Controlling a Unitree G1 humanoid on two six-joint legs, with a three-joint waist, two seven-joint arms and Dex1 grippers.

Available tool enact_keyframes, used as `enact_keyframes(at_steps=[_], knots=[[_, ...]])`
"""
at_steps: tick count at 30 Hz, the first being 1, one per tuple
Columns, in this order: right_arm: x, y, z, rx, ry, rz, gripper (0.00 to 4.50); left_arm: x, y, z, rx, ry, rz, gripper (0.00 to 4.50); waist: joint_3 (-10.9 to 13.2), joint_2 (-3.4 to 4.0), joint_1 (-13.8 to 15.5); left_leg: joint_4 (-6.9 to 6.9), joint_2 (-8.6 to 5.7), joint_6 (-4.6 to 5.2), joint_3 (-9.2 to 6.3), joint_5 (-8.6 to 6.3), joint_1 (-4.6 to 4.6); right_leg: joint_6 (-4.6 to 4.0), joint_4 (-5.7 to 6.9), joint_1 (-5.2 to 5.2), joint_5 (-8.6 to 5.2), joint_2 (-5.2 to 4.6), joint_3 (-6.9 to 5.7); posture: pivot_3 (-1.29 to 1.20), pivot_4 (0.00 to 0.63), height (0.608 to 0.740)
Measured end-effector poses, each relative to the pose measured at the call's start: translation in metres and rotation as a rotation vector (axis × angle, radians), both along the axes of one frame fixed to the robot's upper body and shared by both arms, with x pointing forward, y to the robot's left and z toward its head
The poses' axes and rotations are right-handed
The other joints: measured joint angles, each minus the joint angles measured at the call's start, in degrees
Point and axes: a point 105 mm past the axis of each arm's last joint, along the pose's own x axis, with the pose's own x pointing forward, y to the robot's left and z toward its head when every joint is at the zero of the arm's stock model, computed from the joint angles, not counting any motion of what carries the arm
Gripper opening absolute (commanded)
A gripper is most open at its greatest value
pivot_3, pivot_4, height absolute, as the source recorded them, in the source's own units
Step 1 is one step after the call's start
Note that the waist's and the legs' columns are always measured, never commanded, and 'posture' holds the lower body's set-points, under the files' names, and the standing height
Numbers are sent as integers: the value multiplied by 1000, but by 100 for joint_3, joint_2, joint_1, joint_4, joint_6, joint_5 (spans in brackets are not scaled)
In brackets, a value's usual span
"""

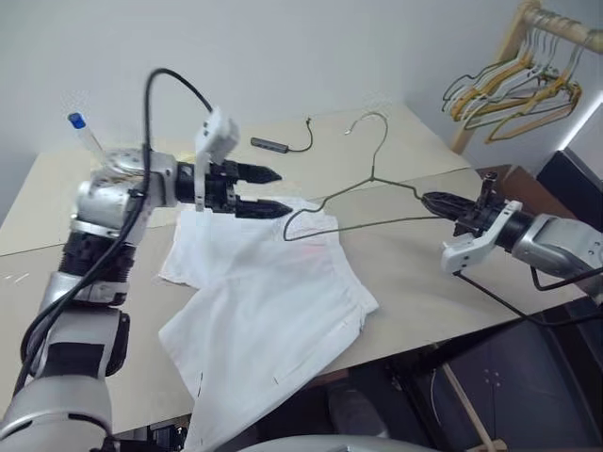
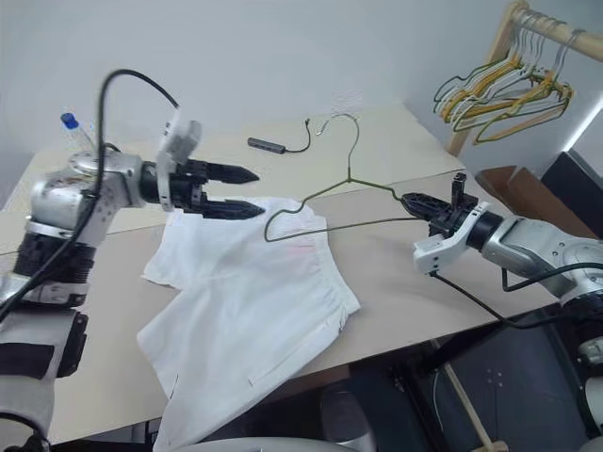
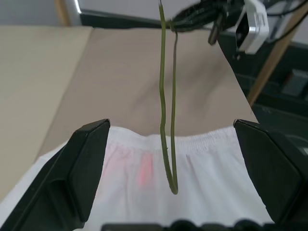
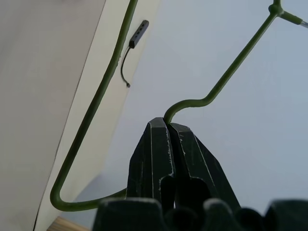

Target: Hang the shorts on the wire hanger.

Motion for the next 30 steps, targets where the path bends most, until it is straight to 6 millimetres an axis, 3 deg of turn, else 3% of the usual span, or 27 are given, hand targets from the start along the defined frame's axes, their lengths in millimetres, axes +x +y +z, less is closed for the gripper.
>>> enact_keyframes(at_steps=[4,7,11,19,26,30], knots=[[-1,7,6,4,-3,22,0,4,-11,-30,132,13,-34,4478,0,0,-90,0,-8,0,-10,1,3,1,10,0,0,-4,2,-265,0,740],[-1,13,15,20,-24,37,0,4,-15,-43,182,29,-51,3870,0,0,-123,0,-8,0,-15,1,4,1,13,0,0,-3,0,-271,0,740],[-2,17,29,30,-59,49,0,5,-20,-45,201,11,-68,2647,0,0,-187,0,-16,0,-20,1,0,5,13,0,-2,-13,-3,-277,0,740],[-3,17,34,19,-68,43,0,8,-20,-45,190,14,-59,108,0,0,-231,1,-25,0,-23,1,1,13,15,0,-2,-22,-2,-278,0,740],[-6,19,34,4,-69,71,0,10,-16,-42,188,6,-39,47,0,0,-240,1,-26,0,-24,1,1,13,17,0,-2,-23,-2,-278,0,740],[-12,24,34,9,-62,124,1113,13,-13,-36,165,-8,-13,0,0,0,-245,1,-26,0,-25,1,1,13,17,0,-2,-23,-2,-281,0,740]])
